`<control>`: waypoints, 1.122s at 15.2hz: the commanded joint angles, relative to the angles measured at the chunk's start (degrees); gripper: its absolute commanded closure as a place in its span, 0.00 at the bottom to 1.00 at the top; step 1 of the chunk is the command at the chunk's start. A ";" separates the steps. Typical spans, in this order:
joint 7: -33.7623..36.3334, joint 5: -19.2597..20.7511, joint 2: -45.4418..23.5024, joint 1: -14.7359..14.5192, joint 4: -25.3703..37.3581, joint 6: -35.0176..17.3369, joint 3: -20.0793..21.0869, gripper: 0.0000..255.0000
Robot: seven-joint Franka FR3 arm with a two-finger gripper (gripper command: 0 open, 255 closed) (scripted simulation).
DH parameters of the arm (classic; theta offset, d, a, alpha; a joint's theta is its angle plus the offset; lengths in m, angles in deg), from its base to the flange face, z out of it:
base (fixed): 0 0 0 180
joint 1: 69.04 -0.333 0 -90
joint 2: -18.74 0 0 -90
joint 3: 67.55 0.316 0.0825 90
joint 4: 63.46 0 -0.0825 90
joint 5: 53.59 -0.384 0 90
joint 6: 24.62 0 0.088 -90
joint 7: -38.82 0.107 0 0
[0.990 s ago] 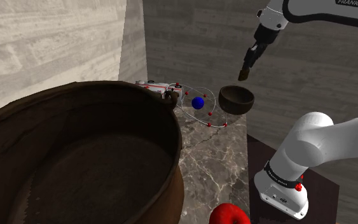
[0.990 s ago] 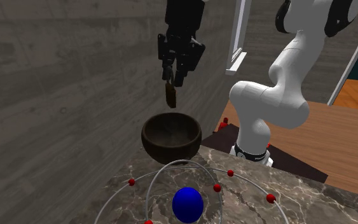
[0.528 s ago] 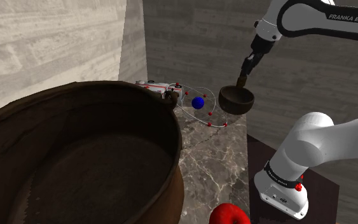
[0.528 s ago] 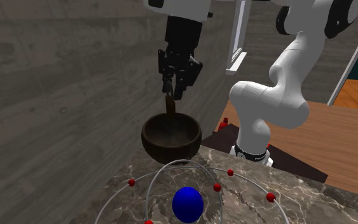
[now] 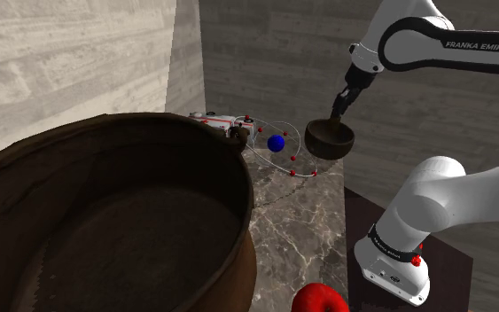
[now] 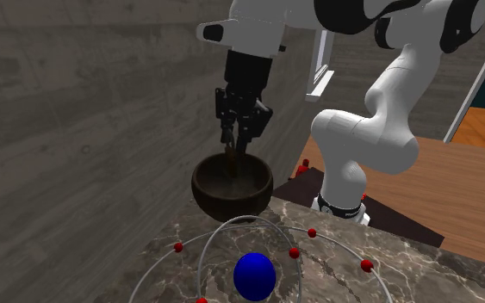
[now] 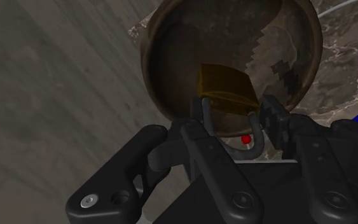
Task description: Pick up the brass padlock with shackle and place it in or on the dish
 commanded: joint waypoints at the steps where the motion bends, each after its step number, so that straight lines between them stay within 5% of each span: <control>1: 0.01 0.05 0.20 0.04 -0.40 -0.23 -0.02 1.00; 6: 0.01 0.05 0.20 0.04 -0.40 -0.23 -0.02 1.00; 7: 0.01 0.05 0.20 0.04 -0.40 -0.24 -0.02 0.00; 12: 0.01 0.05 0.20 0.04 -0.40 -0.24 -0.02 0.00; 17: -0.21 -1.01 0.64 -0.29 6.54 7.17 1.24 0.00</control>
